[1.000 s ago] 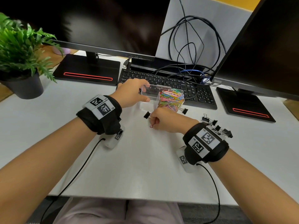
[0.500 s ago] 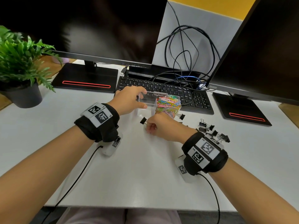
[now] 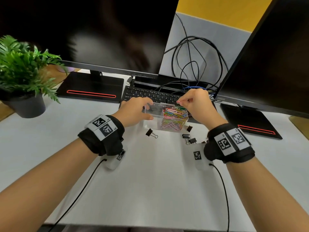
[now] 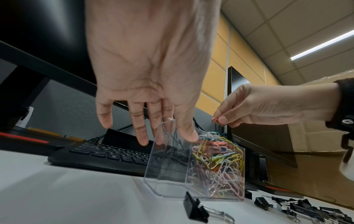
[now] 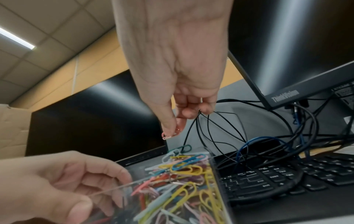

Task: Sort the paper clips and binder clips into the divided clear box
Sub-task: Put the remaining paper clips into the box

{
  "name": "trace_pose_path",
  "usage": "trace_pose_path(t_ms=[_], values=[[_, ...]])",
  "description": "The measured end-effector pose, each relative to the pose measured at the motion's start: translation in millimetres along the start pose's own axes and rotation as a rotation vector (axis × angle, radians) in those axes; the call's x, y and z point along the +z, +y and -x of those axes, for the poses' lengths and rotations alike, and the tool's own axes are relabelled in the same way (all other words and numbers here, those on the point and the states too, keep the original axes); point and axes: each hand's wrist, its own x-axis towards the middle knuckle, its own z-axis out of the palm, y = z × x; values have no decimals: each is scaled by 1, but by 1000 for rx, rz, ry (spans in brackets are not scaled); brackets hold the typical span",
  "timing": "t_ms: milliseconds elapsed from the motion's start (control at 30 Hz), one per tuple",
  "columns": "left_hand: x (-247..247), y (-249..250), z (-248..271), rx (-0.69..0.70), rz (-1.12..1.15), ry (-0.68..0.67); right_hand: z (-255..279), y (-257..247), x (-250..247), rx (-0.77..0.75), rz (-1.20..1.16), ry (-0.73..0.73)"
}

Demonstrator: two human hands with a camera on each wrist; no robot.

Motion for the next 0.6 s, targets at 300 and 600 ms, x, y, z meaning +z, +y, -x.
trace_pose_path(t_ms=[300,600], values=[[0,-1,0,4,0,6,-5,6,6,47,86,-130],[0,1,0,-2,-2,2,3,9,5,9,49,-97]])
